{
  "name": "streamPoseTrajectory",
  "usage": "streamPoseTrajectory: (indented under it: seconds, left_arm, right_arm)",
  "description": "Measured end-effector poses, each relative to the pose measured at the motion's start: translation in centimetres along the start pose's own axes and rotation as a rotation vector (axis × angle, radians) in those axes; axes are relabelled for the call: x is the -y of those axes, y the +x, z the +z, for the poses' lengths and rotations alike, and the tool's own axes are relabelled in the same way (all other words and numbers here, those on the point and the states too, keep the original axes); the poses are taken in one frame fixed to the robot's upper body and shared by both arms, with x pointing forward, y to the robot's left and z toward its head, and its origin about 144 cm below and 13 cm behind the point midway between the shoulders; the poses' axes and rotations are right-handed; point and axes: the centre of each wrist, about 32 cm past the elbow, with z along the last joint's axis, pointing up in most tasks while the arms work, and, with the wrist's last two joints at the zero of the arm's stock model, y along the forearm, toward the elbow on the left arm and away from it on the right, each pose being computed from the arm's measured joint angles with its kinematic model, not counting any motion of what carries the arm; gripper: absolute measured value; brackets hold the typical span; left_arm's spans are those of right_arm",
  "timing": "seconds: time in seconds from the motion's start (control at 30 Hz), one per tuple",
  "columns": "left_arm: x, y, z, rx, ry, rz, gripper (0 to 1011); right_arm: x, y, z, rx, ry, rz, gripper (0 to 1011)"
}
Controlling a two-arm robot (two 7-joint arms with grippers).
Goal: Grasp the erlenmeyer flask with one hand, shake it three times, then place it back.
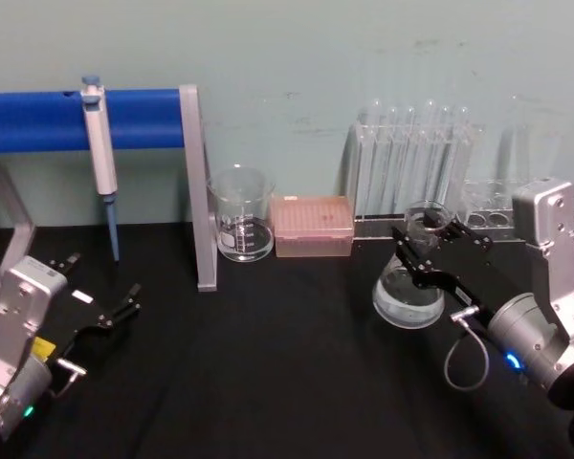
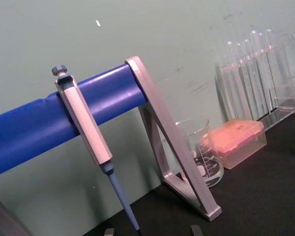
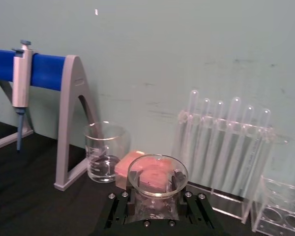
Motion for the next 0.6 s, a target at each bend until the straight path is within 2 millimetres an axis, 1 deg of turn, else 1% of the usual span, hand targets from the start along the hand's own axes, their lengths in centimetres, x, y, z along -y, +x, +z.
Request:
streamPoseTrajectory:
  seconds: [0.27, 0.6]
  left_arm:
    - [0.00, 0.00, 0.00, 0.000, 0.000, 0.000, 1001]
    - [0.00, 0.00, 0.00, 0.000, 0.000, 0.000, 1001]
  right_arm:
    - [0.27, 0.26, -0.07, -0.001, -0.007, -0.025, 451]
    - [0.06, 0.13, -0.05, -0.003, -0.004, -0.014, 451]
